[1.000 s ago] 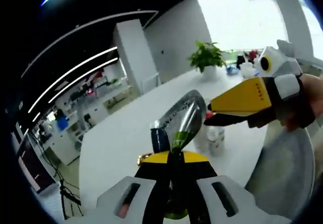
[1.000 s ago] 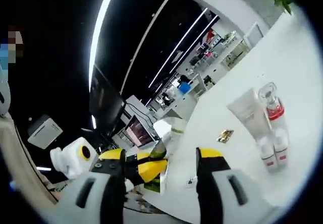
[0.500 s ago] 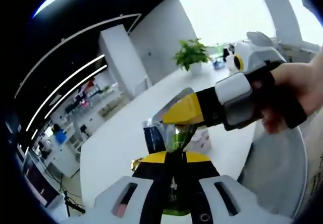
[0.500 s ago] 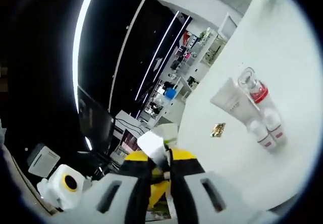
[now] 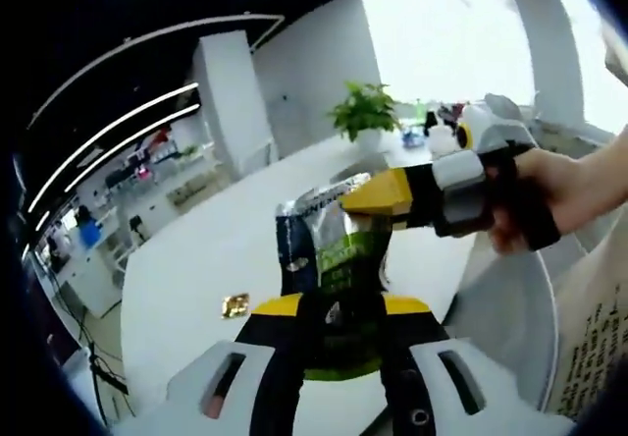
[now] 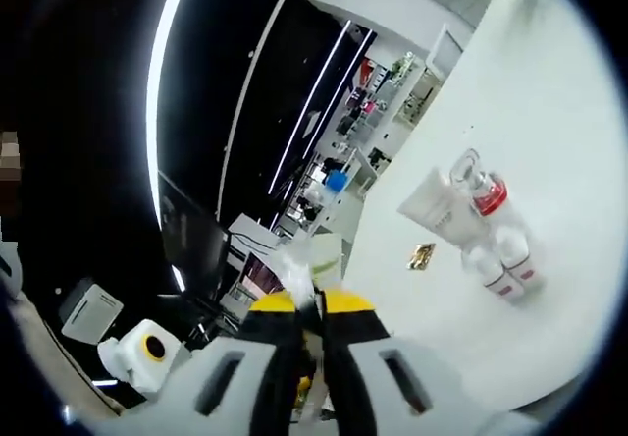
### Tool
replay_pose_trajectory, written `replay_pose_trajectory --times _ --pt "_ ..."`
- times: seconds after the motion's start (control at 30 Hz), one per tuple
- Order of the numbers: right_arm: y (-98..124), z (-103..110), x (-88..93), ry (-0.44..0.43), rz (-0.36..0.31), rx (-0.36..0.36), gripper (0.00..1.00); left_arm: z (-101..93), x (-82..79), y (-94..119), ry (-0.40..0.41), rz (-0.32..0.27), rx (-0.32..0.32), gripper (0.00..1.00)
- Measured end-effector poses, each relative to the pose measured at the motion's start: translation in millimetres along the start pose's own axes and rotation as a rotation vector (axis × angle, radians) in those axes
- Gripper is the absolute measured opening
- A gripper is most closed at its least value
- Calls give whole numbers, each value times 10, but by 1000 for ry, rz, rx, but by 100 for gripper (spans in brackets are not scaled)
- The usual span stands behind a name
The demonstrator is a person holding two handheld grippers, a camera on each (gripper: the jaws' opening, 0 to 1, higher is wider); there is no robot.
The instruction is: Arrange the skincare products in the storage area until every visible bottle or jar stands upright without overlapping.
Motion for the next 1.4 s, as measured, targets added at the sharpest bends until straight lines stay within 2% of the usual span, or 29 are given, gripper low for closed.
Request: replay_pose_trajectory --times 0.13,0.2,0.3,0.33,0.37,0.43,0.57,0.67,0.77,0.83,0.9,1.03,1.1,1.17,1.2,1.27,1.33,1.4 --pt "49 119 29 40 57 -69 1 142 27 56 60 -17 16 44" --pt "65 214 47 42 92 -117 1 216 34 74 60 -24 16 49" --pt "84 312 47 57 125 -164 1 252 -10 81 136 -67 84 60" --pt "95 366 57 52 156 -190 1 235 -30 83 175 -90 132 63" --pt "99 411 59 50 171 -209 1 224 -19 88 179 -82 163 66" --pt "112 521 54 55 206 -266 1 167 -65 99 163 -108 238 70" --pt "150 768 64 8 318 -390 1 3 -227 167 315 -194 420 70" --pt "169 872 94 24 390 -427 1 -85 -272 198 339 -202 486 68" --pt "162 918 114 59 437 -438 1 -163 -345 237 382 -235 543 57" --pt "154 920 113 65 447 -437 1 -202 -402 277 413 -271 580 41" --pt "144 882 92 82 439 -423 1 -212 -421 299 419 -292 580 26" --pt "132 827 53 71 435 -404 1 -227 -419 310 464 -294 581 20" --pt "123 800 33 83 433 -395 1 -250 -431 337 498 -308 600 11" --pt "88 756 -2 85 432 -382 1 -295 -513 394 548 -363 645 1" --pt "83 755 -13 84 433 -385 1 -301 -524 388 603 -361 643 1" --pt "54 761 -42 103 411 -393 2 -285 -535 369 658 -375 638 0" --pt "26 812 -84 137 357 -440 3 -274 -549 369 691 -398 641 0" --pt "-6 807 -117 174 300 -443 6 -258 -567 365 735 -422 644 0"
Point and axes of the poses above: the point that each gripper's makers call its tool centre point, and the gripper's own axes: y roughly backward along the fingers, z roughly to its left, x roughly out of its underside, the point moved 3 cm from there along y, roughly backward along the fingers, and after that the axes turned 11 degrees about -y, right-handed, at the moved point
